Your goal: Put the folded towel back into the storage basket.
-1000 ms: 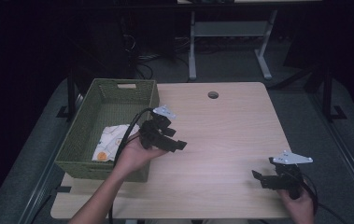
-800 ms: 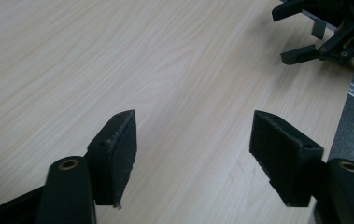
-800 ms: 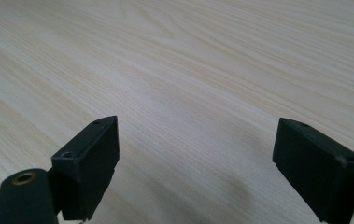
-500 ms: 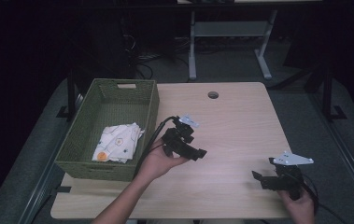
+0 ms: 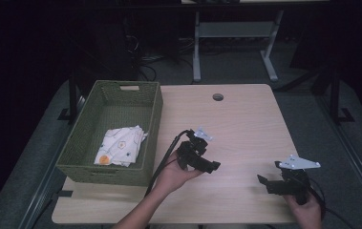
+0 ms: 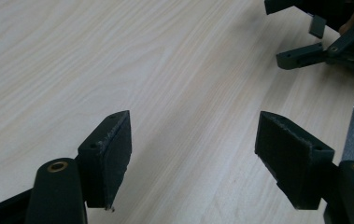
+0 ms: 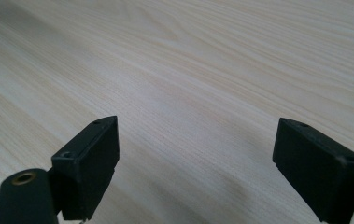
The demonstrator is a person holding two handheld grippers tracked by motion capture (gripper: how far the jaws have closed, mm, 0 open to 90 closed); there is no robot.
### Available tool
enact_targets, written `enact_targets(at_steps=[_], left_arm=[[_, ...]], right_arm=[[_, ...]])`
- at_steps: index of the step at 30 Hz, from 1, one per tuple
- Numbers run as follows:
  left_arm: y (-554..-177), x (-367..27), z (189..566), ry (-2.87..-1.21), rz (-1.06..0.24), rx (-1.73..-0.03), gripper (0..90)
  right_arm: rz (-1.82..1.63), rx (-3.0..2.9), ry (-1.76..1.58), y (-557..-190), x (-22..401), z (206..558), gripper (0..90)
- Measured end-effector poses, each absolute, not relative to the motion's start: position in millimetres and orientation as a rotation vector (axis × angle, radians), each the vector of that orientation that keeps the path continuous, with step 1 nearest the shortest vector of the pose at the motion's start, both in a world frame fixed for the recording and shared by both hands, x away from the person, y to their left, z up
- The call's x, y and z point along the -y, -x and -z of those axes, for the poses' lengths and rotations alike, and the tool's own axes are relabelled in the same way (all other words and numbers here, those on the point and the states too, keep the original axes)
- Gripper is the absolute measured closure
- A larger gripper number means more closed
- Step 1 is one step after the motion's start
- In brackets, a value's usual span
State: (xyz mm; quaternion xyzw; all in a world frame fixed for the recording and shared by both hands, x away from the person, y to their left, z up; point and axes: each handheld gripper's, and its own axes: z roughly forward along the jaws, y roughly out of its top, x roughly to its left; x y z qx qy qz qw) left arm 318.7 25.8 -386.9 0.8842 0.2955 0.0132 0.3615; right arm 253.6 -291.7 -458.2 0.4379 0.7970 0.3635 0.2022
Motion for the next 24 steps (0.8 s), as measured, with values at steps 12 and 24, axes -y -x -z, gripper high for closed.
enact_targets(at_steps=[12, 24], left_arm=[[-313, -9, 436, -2.267, -0.043, -0.825, 25.9], [-302, -10, 457, -2.200, -0.124, -0.819, 24.1]], right_arm=[[-1.021, -2.225, -1.233, -254, 294, 458, 14.2], [-1.025, -2.220, -1.235, -255, 297, 459, 14.1]])
